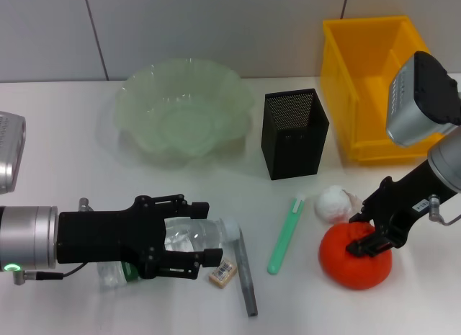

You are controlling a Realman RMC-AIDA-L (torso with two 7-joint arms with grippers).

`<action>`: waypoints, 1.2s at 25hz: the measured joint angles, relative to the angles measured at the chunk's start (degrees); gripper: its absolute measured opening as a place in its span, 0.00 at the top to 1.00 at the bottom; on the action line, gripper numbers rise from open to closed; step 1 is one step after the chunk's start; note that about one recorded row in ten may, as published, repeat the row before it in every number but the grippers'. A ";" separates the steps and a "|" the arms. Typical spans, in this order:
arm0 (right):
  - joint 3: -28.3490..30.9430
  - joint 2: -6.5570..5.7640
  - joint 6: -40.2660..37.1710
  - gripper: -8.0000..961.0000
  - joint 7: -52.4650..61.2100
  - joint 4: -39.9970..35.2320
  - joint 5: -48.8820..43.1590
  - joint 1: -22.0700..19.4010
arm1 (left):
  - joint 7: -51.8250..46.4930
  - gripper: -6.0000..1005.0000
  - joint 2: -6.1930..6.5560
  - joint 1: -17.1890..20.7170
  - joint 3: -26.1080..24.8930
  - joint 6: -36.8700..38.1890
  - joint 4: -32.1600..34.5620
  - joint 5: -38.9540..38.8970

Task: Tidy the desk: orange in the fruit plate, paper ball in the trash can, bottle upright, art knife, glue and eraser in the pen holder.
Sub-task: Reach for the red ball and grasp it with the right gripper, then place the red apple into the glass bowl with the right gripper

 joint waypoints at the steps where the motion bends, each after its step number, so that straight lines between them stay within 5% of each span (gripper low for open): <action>1: 0.00 0.00 0.00 0.41 0.00 0.00 0.00 0.00 | 0.00 0.16 0.00 0.00 0.00 0.00 0.00 0.00; 13: 1.31 -0.48 -6.94 0.69 1.15 -4.23 -0.10 1.60 | 0.00 0.16 0.09 0.05 0.00 0.13 0.07 0.00; 19: 8.76 -0.10 -8.95 0.79 4.55 -12.15 4.15 5.04 | 0.00 0.16 0.12 0.20 0.00 0.17 0.10 0.04; 24: 8.68 0.10 -0.40 0.82 6.28 -13.92 14.57 6.16 | 0.00 0.16 0.15 0.31 0.00 0.24 0.13 0.05; 30: 1.69 0.38 22.59 0.83 4.98 -8.06 27.06 5.66 | 0.00 0.16 0.18 0.38 0.00 0.30 0.13 0.03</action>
